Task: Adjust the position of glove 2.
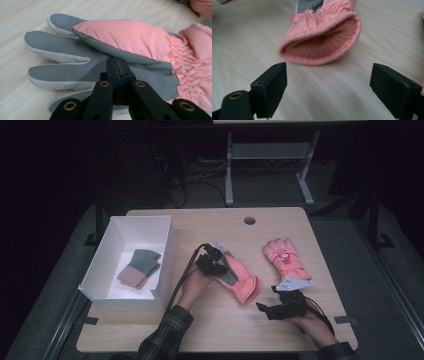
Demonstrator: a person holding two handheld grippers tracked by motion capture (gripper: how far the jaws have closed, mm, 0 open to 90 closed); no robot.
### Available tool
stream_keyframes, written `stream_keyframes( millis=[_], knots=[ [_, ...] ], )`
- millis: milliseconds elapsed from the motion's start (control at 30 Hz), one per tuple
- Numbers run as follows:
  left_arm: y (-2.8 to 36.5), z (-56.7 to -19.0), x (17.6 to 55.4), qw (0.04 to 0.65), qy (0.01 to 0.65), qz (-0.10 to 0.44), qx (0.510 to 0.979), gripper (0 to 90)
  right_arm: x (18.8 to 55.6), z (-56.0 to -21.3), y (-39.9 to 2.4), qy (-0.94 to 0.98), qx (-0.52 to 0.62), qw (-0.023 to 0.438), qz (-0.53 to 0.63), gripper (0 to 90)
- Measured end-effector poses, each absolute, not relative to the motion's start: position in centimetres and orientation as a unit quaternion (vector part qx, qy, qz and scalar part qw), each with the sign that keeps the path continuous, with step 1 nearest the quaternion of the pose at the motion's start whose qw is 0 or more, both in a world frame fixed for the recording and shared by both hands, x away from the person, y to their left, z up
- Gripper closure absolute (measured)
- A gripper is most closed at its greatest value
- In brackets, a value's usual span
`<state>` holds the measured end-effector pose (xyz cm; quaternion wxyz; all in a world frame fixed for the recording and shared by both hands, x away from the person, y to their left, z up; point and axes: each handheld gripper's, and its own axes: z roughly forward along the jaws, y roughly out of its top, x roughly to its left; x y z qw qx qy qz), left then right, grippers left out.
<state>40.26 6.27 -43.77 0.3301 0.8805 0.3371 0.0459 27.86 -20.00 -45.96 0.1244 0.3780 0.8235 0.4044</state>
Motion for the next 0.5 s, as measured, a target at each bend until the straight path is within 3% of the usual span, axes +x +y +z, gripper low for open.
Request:
stream_keyframes(
  millis=[500],
  knots=[
    [5.0, -43.7, 38.1, 0.332, 0.313, 0.034, 0.889, 89.8, 27.8, -45.8, -20.2, 0.823, 0.376, 0.124, 0.408, 13.8]
  ],
)
